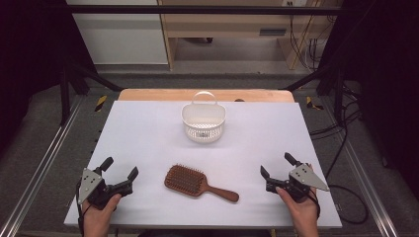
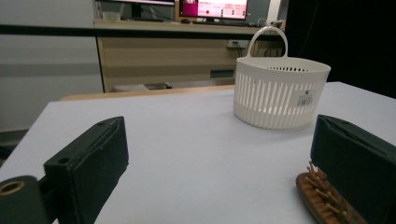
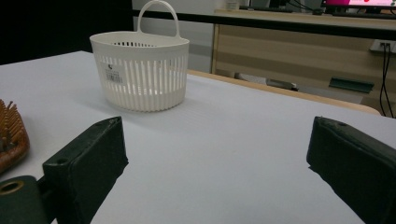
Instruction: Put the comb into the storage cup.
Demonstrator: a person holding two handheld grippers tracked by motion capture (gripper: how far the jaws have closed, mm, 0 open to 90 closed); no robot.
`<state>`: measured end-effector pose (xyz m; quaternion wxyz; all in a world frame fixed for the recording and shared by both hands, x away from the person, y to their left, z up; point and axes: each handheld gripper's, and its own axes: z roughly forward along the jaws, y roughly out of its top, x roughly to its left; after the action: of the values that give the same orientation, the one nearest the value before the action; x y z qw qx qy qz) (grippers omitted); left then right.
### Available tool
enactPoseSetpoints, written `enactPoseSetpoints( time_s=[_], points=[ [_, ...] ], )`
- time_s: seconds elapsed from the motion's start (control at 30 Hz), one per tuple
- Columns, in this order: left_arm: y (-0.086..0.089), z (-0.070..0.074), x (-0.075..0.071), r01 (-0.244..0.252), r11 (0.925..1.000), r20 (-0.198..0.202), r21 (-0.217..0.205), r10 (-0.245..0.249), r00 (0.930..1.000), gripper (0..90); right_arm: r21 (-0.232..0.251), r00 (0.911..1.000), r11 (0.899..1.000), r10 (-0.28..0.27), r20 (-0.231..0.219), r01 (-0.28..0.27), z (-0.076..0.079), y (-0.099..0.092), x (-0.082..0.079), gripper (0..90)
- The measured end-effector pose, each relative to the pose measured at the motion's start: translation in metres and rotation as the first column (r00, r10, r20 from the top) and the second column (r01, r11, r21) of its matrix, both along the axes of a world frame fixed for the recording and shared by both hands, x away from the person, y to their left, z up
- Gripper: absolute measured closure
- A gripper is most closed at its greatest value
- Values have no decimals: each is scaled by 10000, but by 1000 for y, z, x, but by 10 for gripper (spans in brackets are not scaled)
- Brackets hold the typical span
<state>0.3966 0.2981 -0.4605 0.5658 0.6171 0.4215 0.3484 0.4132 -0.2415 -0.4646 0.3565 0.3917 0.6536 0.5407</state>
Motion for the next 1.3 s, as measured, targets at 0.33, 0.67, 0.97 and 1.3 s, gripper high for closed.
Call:
enactPoseSetpoints(
  time_s=[0.33,0.67,0.97,1.3],
  points=[
    [-7,3,2,27,9999,-148,130,-25,9999,111,-15,9991,9994,-352,-221,351,1,-3,-1,66],
    [-19,11,24,411,9980,-674,473,-379,9970,404,-88,9978,9993,-357,-565,352,1,0,1,68],
    [-38,5,44,865,9876,-1552,1308,-657,9857,704,-71,9958,9990,-454,-790,450,2,0,1,71],
    [-52,-2,43,1791,9762,-2714,1224,-1407,9521,895,-398,9919,9982,-494,-1169,451,1,2,1,71]
  ],
)
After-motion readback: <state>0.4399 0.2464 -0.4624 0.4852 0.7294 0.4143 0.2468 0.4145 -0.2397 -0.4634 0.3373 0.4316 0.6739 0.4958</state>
